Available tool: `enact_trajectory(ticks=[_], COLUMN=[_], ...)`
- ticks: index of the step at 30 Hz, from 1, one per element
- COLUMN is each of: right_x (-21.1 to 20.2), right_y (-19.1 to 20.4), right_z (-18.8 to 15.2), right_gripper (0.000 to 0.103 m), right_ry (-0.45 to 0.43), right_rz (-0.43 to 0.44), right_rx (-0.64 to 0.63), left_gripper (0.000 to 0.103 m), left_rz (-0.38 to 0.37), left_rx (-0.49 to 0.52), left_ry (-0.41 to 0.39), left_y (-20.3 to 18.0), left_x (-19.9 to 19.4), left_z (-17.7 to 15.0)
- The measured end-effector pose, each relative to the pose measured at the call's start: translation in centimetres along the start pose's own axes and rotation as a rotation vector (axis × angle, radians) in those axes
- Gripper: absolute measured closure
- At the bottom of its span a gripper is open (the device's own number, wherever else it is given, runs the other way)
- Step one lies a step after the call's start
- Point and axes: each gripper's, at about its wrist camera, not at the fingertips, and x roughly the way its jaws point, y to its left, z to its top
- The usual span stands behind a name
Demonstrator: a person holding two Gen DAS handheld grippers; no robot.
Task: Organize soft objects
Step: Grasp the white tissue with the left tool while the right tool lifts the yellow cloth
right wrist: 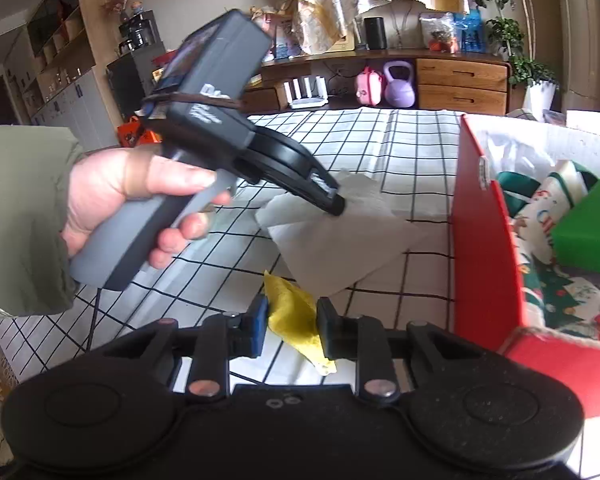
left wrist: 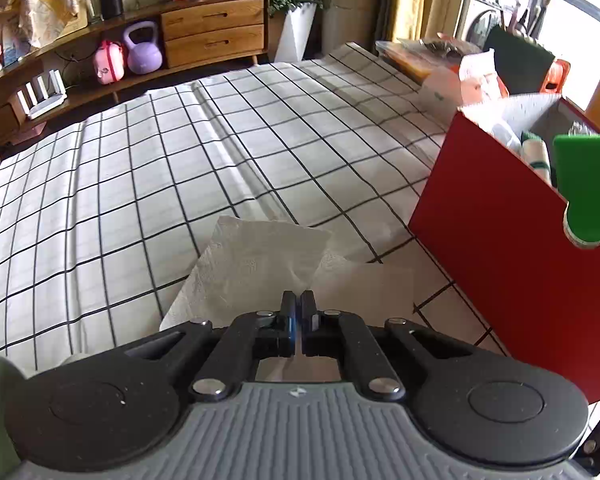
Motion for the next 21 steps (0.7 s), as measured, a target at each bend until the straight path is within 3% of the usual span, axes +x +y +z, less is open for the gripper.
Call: enact_trajectory(ticks=[7,9,21], right_x=[-2.9,-3.9,-9.5], right_y=[-0.2,-0.3,-0.9], right_z=[0.2,0.4,2.3], right_gripper=[0.080,0.088,0.089], right_ry=[-0.052,-0.068,-0.180], right_rz=[-0.063,-0.080,-0.150], right_rx=[0.014,0.021,0.032], left_gripper=[0.101,0.101,0.101], left_rz=[-0.015,-0.024,-0.059], left_rx=[-0.055,-0.072,-0.076], left_ry=[-0.063,-0.072,-0.140], left_y=[0.9,1.0,-0.3], left_x=[-3.5,-4.4,-10.2], left_z=[0.5,0.6,0.8])
